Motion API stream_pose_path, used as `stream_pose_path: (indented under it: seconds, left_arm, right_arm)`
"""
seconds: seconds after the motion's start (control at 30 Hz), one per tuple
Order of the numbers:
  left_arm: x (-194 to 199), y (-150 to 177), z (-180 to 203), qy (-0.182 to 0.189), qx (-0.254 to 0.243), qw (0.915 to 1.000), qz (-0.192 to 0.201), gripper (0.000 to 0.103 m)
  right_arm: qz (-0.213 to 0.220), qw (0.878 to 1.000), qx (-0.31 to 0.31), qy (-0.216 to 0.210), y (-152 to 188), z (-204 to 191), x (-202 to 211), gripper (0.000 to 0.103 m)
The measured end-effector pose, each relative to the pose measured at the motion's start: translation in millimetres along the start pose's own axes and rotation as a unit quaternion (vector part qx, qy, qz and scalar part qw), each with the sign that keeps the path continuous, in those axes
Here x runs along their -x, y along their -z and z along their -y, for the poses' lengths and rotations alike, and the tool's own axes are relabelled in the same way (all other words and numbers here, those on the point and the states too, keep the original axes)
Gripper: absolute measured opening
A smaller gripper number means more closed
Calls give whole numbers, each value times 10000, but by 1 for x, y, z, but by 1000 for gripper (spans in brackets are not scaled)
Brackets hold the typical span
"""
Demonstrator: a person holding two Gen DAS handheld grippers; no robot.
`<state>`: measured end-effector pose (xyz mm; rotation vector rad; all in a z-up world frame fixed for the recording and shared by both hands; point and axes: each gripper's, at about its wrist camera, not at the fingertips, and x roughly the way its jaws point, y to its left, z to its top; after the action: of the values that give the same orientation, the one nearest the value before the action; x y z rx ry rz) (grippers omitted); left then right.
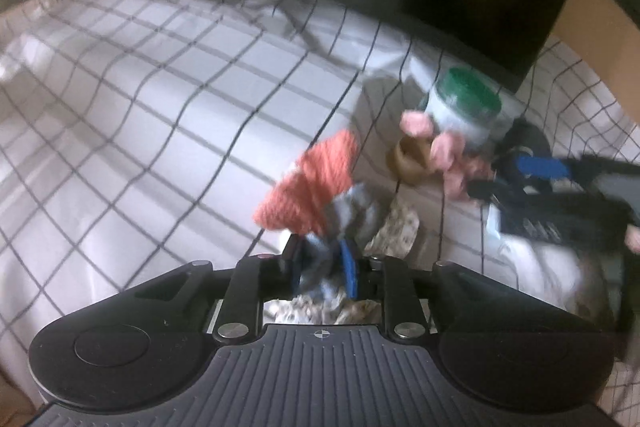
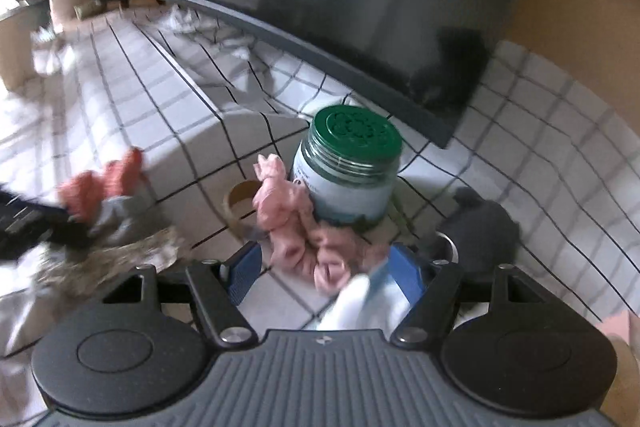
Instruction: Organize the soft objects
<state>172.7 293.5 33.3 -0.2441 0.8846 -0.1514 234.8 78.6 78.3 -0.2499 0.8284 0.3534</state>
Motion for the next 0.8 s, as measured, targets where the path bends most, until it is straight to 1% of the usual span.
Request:
stream_pose_path:
  seconds: [0.1,0.13,0.17,0.2,0.23,0.27,0.37,0.47,0.6,0.7,0.73,0.8]
  left_arm:
    - [-1,1,-6,104,169,9998,-45,23]
    - [-1,0,-8,140,242,9996,-54,23]
    - [-1,0,-9,171,318,9993,-60,23]
    - [-1,-1,-11,200,390,9990,-76,23]
    - [-1,-2,-12,225,436,9988,-89,23]
    - [0,-2,-12,253,462,9986,-94,23]
    - [-1,-5,-14,325,491,9982,-133,24]
    - [-5,-10,-10,313,442,9984,-133,24]
    - [-7,-12,-2,308,331,9989,-121,35]
    - [-10,-14,5,276,176,9994,-132,37]
    - [-12,-14,8,223,79,9996,-141,37]
    - [-13,-13,14,80,-213,9996,-150,37]
  right_arm:
    - [-192,9998,-80,-42,-11,0,-28,71]
    - [-219,9996,-127,-86,-13,1,-33,69]
    - [-262,9994,-193,-130,-14,1,-38,65]
    - [-331,9988,-295,-197,-14,2,-41,46]
    - [-445,9978,-404,-274,-14,3,-44,30]
    - [-504,9966,-478,-448,-12,2,-43,26]
    - [-446,9955,-386,-736,-2,-14,-28,24]
    - [-424,9918,-244,-1184,11,-35,-9,21]
    - [-443,9854,-135,-1637,23,-57,13,20]
    - [-461,9822,-68,-1817,30,-68,25,19]
    - [-463,9821,-41,-1823,32,-70,28,19]
    - [-465,9842,-47,-1707,35,-66,34,19]
